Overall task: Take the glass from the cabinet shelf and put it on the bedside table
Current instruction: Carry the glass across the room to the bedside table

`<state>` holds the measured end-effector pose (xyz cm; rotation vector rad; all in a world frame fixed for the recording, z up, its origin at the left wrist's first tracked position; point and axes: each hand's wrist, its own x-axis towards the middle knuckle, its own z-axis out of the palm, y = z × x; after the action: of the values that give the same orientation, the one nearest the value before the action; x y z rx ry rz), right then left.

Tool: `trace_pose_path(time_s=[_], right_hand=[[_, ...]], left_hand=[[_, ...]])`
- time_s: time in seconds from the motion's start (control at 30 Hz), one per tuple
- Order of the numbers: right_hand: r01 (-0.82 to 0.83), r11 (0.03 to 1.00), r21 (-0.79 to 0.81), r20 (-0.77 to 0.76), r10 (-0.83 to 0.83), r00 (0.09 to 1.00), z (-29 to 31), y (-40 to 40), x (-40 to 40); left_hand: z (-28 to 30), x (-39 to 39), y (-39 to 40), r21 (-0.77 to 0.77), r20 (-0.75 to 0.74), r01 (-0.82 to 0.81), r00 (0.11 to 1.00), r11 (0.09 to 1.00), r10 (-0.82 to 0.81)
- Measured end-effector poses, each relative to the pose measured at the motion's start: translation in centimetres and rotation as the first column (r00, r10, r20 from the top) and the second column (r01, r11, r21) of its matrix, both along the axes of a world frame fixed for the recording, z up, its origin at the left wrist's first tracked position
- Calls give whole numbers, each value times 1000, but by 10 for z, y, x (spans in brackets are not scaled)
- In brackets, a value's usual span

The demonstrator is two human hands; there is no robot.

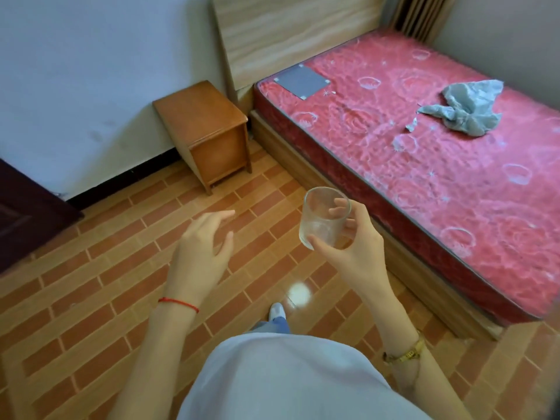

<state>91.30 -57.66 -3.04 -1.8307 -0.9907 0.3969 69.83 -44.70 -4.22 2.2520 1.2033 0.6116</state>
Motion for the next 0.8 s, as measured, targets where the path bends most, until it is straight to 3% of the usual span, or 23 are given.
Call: trace_pose_path(time_s=[0.57,0.8], right_hand=[[-89,996,-5,-68,88,994,-8,254,88],[-213,977,7,8,213,977,-7,382,140]], left_hand=[[-11,73,224,-31,-42,-150,988,988,148],[-12,114,325,-31,-27,-261,965,965,260]])
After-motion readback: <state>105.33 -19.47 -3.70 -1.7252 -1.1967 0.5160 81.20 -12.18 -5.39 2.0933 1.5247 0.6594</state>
